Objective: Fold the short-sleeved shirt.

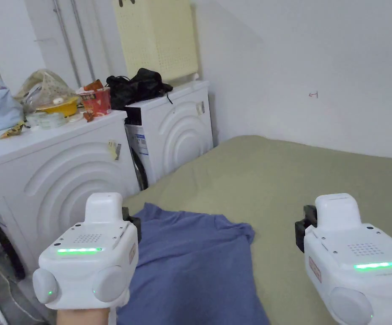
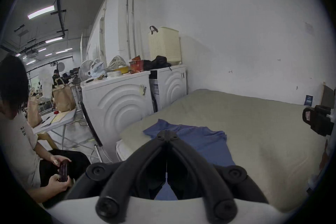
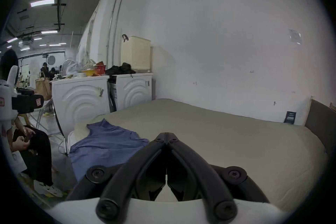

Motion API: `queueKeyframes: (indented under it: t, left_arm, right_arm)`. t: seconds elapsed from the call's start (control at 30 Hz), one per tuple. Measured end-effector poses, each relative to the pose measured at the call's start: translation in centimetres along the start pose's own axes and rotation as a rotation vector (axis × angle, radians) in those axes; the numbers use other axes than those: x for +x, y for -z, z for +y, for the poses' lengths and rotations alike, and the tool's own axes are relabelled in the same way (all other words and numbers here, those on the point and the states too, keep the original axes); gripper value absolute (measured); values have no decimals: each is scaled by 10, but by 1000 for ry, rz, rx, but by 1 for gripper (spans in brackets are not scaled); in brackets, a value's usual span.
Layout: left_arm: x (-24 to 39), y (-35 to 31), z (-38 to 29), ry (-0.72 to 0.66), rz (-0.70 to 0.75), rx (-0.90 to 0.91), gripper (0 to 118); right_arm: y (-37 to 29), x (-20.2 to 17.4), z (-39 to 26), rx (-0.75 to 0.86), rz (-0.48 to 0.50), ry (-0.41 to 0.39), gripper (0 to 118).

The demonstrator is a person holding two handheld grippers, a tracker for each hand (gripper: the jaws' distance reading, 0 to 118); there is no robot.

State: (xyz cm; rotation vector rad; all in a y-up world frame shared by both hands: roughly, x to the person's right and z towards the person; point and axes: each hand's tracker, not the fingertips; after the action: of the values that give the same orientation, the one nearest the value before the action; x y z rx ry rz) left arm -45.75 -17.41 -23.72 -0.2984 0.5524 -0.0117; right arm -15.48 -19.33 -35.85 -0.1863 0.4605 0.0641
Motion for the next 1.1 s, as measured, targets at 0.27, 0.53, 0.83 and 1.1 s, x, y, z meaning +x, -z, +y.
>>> queueKeyframes:
  t: [0.27,0.53,0.83,1.1]
  left_arm:
    - [-8,12,-5,-9,18,-16,0]
    - [-6,51,-20,-30,-8,-99,0]
    - [55,188,-64,23,-163,-392,0]
    - [111,288,-96,140,-244,-621,16]
  right_arm:
    - [15,-17,-6,-19,36,0,0]
    - [32,-18,-15,-48,35,-1,0]
    - [61,-12,-45,-122,25,16,0]
    - [95,0,-74,-199,30,25,0]
